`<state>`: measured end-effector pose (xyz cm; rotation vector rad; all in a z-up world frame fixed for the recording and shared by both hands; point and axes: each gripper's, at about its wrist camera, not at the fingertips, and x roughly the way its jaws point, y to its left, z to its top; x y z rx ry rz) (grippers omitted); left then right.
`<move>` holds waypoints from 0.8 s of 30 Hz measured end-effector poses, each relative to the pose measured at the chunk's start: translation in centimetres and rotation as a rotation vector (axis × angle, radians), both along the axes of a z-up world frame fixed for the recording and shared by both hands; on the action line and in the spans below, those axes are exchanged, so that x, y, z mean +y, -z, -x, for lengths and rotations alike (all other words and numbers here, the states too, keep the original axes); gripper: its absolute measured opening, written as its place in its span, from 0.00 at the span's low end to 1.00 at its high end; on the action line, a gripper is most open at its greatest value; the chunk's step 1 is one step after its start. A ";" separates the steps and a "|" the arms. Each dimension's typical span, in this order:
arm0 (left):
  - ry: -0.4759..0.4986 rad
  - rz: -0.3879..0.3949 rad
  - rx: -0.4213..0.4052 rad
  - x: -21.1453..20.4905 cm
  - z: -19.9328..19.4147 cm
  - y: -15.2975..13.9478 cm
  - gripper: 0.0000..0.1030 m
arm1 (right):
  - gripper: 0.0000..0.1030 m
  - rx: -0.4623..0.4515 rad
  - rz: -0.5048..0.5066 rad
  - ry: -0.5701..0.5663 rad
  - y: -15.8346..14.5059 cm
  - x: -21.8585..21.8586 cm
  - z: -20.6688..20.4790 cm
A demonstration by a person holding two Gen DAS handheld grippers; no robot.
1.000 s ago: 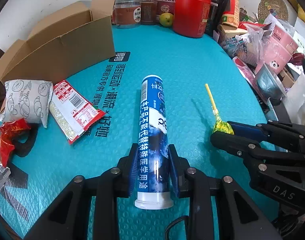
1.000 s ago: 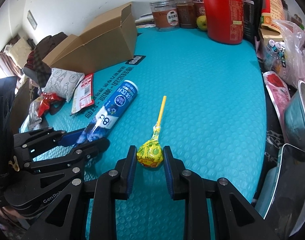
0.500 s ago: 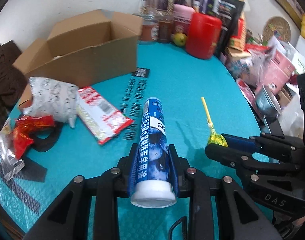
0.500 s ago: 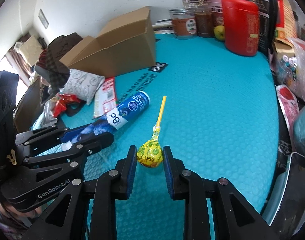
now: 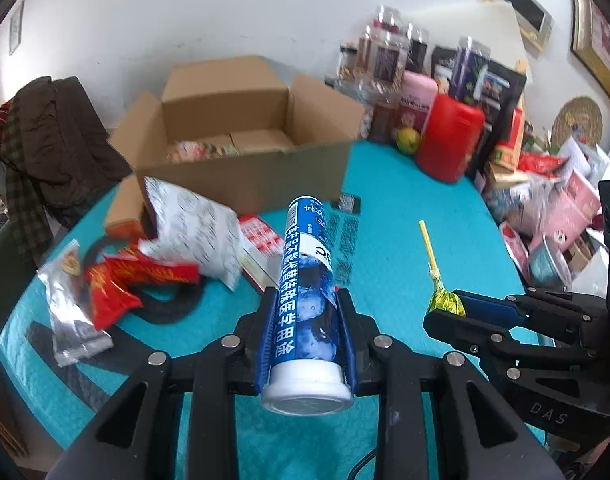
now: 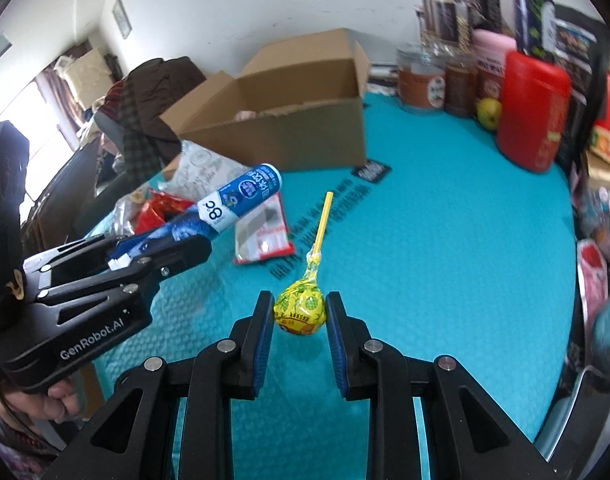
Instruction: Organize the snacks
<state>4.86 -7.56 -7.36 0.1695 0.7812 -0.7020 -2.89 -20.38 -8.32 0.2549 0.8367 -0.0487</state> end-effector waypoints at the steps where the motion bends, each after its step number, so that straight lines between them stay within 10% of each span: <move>1: -0.006 0.009 -0.009 0.3 -0.3 -0.4 0.27 | 0.25 -0.009 0.005 -0.006 -0.4 0.1 -0.3; 24: -0.109 0.142 -0.205 1.5 -6.5 -8.7 0.27 | 0.25 -0.246 0.051 -0.158 -8.8 1.5 -9.7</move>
